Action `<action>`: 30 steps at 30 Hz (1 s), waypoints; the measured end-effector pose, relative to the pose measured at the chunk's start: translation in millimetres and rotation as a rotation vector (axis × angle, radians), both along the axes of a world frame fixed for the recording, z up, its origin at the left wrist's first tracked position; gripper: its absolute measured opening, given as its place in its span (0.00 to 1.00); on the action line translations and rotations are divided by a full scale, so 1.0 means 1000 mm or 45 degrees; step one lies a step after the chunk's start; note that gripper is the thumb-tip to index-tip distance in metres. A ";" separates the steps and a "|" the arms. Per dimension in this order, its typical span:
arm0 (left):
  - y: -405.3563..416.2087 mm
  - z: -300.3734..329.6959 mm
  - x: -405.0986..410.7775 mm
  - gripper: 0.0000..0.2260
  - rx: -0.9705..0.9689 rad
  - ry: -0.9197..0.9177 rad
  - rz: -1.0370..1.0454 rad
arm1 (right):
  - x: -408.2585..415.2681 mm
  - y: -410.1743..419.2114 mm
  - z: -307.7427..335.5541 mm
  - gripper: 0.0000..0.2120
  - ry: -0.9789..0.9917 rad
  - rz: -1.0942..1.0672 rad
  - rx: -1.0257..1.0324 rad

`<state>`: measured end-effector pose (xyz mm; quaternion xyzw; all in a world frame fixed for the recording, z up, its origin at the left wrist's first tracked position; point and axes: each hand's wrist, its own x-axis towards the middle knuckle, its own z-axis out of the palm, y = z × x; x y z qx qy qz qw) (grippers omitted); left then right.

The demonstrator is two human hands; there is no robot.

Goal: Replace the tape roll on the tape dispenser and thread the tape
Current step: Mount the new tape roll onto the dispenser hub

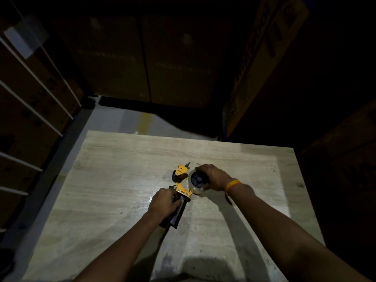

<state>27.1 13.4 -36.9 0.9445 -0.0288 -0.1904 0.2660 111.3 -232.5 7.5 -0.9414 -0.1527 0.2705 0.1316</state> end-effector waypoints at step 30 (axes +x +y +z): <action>-0.056 0.012 0.033 0.12 0.109 0.011 0.162 | -0.093 0.018 -0.018 0.55 -0.051 -0.854 0.480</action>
